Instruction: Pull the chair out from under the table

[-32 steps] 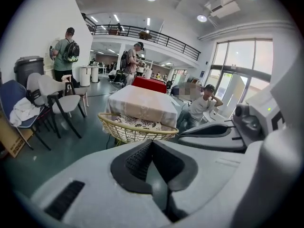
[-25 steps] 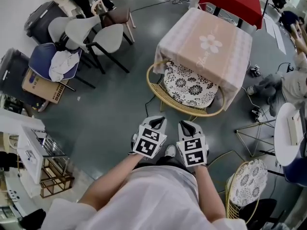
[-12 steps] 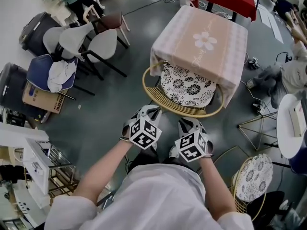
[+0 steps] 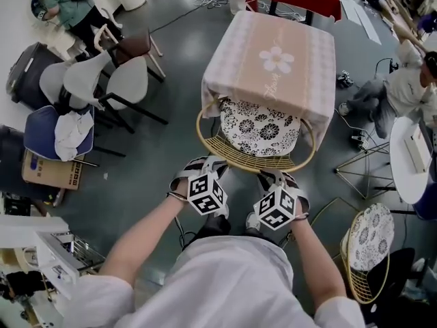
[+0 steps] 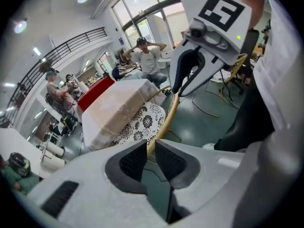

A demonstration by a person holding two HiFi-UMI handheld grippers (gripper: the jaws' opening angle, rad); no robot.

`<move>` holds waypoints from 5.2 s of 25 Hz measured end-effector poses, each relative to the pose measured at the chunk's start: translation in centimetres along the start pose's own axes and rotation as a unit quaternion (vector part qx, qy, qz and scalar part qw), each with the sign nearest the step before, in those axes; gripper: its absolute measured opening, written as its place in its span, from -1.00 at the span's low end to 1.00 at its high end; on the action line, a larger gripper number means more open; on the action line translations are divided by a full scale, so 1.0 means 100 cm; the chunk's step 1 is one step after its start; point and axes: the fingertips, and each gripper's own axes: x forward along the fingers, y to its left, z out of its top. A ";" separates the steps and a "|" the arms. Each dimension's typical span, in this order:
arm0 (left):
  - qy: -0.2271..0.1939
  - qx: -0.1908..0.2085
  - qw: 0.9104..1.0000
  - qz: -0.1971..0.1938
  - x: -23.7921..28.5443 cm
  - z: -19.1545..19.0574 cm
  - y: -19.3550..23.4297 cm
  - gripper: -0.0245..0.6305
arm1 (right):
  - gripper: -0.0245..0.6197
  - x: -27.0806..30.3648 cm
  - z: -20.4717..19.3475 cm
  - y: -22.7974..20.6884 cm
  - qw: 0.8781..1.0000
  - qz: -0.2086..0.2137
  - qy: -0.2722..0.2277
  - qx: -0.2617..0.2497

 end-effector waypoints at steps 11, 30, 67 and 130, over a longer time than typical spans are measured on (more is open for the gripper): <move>-0.011 0.172 0.980 -0.095 0.021 -0.017 -0.007 -0.60 | -0.63 0.023 -0.013 0.008 0.991 0.012 0.102 -0.082; -0.007 0.272 0.953 -0.134 0.054 -0.027 -0.003 -0.61 | -0.75 0.066 -0.034 0.006 0.963 0.000 0.206 -0.175; 0.032 0.281 0.952 -0.116 -0.009 -0.077 -0.106 -0.69 | -0.78 0.019 -0.039 0.130 0.964 0.014 0.208 -0.165; 0.012 0.142 0.984 -0.111 -0.111 -0.118 -0.215 -0.65 | -0.61 -0.058 -0.024 0.259 0.984 -0.052 0.165 -0.048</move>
